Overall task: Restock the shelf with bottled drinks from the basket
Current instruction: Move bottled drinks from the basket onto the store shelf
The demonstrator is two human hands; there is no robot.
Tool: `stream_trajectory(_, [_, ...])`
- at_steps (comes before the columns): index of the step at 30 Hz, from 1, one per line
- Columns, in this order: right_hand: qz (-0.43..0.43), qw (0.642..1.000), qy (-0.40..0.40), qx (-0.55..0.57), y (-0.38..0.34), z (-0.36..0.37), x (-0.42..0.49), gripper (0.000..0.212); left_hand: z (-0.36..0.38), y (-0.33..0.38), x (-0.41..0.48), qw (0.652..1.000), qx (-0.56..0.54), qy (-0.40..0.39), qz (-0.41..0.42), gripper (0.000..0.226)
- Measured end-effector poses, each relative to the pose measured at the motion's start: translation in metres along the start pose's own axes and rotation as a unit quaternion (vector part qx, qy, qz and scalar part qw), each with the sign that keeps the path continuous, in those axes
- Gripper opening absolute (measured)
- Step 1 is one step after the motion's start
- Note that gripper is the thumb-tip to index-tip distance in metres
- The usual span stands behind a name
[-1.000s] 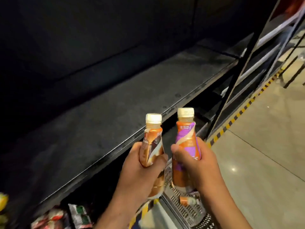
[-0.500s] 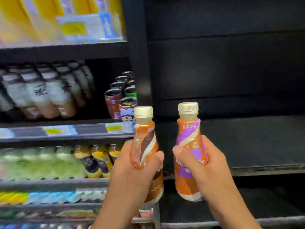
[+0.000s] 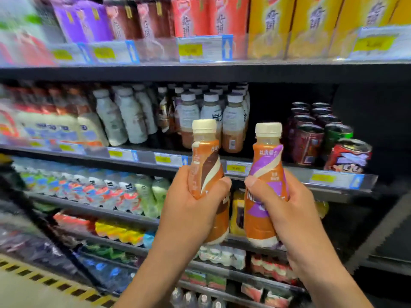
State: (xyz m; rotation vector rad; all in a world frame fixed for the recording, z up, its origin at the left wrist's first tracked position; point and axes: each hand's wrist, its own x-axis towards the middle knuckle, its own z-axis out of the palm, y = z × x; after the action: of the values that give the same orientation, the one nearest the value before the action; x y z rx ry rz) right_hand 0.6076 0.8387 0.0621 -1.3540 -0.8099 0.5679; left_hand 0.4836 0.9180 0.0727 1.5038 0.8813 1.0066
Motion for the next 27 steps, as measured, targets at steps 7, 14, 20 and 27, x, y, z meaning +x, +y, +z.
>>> stream_trajectory(7, [-0.017, 0.999, 0.031, -0.033, 0.006, 0.062, 0.045, 0.020, -0.060, -0.014, 0.070, 1.000, -0.011, 0.008, 0.002, 0.022])
stream_trajectory(14, [-0.052, 0.997, 0.029, -0.057, 0.017, 0.130, 0.098, 0.017, -0.094, -0.029, 0.132, 1.000, -0.007, 0.011, 0.023, 0.023])
stream_trajectory(20, [-0.062, 0.993, 0.050, -0.089, 0.023, 0.187, 0.149, 0.023, -0.117, -0.034, 0.188, 0.999, 0.003, 0.028, 0.042, 0.024])
stream_trajectory(27, [-0.020, 0.982, 0.119, -0.147, 0.028, 0.224, 0.196, 0.047, -0.128, -0.037, 0.242, 0.999, -0.009, 0.003, 0.036, 0.035])
